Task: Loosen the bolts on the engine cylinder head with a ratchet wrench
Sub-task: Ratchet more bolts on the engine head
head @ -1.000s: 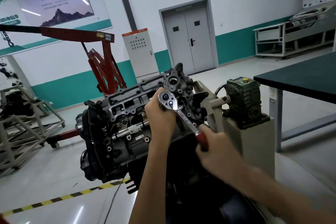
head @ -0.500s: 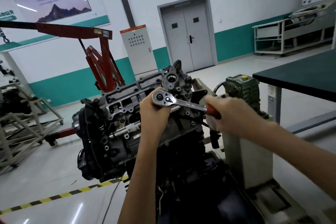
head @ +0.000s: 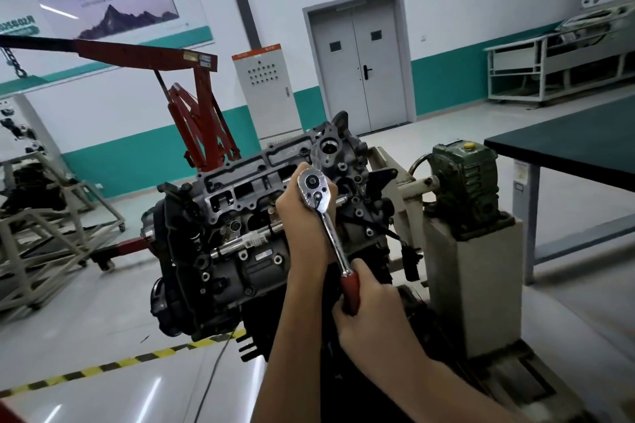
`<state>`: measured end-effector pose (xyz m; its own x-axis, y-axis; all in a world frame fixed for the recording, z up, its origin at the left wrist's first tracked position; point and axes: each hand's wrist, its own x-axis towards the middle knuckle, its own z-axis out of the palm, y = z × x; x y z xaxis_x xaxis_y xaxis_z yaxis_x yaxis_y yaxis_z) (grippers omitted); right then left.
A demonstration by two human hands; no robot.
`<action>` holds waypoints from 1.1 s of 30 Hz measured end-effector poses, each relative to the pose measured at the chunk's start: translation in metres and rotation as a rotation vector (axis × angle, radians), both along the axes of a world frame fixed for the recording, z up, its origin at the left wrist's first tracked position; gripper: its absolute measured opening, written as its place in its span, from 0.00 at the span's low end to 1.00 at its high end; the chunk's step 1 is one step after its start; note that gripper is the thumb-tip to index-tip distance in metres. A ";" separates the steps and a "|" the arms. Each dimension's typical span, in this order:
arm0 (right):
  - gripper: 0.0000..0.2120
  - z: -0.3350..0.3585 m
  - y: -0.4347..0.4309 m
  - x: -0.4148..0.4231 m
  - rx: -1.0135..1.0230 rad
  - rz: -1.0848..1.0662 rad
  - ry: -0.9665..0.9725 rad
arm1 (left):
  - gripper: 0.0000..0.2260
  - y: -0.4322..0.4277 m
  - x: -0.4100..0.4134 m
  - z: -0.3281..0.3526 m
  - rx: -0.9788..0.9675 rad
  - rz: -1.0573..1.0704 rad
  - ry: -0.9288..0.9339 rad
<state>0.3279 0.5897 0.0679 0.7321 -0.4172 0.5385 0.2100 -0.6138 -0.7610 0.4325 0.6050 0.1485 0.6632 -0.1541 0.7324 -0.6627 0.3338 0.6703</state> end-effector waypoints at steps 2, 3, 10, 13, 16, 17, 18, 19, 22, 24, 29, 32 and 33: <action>0.15 0.007 -0.025 -0.006 -0.129 -0.021 0.030 | 0.17 0.007 0.004 0.002 0.092 -0.001 -0.027; 0.16 0.013 -0.042 -0.010 -0.214 -0.022 0.057 | 0.16 0.009 0.005 0.003 0.141 0.025 -0.069; 0.09 0.089 -0.129 -0.011 -0.812 -0.195 0.134 | 0.20 0.014 0.008 0.007 0.202 0.057 -0.175; 0.08 0.069 -0.114 -0.012 -0.676 -0.152 0.159 | 0.19 0.014 0.007 0.002 0.158 0.102 -0.158; 0.11 0.027 -0.057 -0.016 -0.284 -0.094 0.093 | 0.16 0.004 0.000 0.002 0.093 0.176 -0.122; 0.14 0.018 -0.035 -0.014 -0.149 -0.063 0.069 | 0.15 0.001 -0.003 0.003 0.055 0.174 -0.096; 0.15 0.011 -0.015 -0.009 -0.046 -0.025 0.054 | 0.14 -0.001 -0.005 0.004 0.012 0.157 -0.073; 0.14 0.006 0.001 -0.002 0.004 0.000 0.047 | 0.13 0.001 -0.005 0.005 -0.018 0.132 -0.054; 0.12 0.002 0.013 0.005 0.012 0.007 0.007 | 0.11 0.013 0.001 0.006 0.065 0.075 -0.030; 0.14 0.007 -0.004 0.000 -0.066 0.003 0.021 | 0.15 0.018 0.005 0.008 0.148 0.069 -0.035; 0.11 0.047 -0.088 -0.014 -0.551 -0.043 0.160 | 0.17 0.024 0.009 0.011 0.269 0.075 -0.107; 0.08 0.090 -0.126 -0.010 -0.847 -0.135 0.160 | 0.20 0.029 0.011 0.015 0.304 0.008 -0.138; 0.08 0.101 -0.131 -0.008 -0.901 -0.160 0.144 | 0.20 0.030 0.012 0.017 0.304 -0.010 -0.133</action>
<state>0.3203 0.4591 0.1685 0.7868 0.0127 0.6171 0.0120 -0.9999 0.0053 0.4441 0.6351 0.1651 0.5625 -0.3852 0.7316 -0.7484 0.1388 0.6485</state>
